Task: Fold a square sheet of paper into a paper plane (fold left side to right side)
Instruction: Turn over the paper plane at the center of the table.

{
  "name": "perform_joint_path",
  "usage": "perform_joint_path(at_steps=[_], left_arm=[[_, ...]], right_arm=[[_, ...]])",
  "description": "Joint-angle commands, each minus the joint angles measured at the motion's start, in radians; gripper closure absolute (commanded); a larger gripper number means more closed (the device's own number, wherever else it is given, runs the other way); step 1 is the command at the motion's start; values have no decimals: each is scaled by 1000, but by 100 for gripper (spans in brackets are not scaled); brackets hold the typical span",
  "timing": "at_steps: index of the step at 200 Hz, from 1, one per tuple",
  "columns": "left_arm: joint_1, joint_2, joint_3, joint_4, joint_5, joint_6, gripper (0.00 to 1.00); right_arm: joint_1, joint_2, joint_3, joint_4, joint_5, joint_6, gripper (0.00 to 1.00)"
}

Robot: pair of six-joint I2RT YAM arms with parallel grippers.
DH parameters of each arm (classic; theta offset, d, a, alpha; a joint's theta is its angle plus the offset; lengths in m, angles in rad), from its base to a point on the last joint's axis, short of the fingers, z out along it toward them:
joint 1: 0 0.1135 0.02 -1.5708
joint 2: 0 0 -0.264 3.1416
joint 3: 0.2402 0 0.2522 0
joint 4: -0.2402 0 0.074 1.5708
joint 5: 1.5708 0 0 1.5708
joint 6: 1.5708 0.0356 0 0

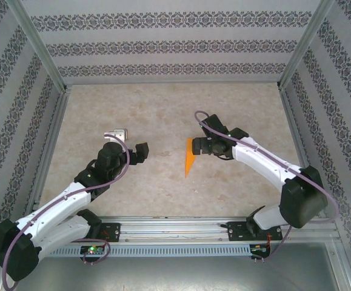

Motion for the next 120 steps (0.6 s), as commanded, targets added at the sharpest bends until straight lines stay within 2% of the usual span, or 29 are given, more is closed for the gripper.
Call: perform_joint_path(at_steps=[1, 23, 63, 120], left_arm=[[22, -11, -16, 24, 4, -1, 0], [25, -11, -20, 6, 6, 6, 0], [31, -12, -24, -8, 25, 19, 0], [38, -9, -38, -15, 45, 21, 0]], right_arm=[[55, 85, 98, -114, 98, 59, 2], [110, 205, 206, -204, 144, 79, 2], [154, 420, 397, -315, 140, 127, 12], [159, 559, 479, -309, 145, 216, 19]])
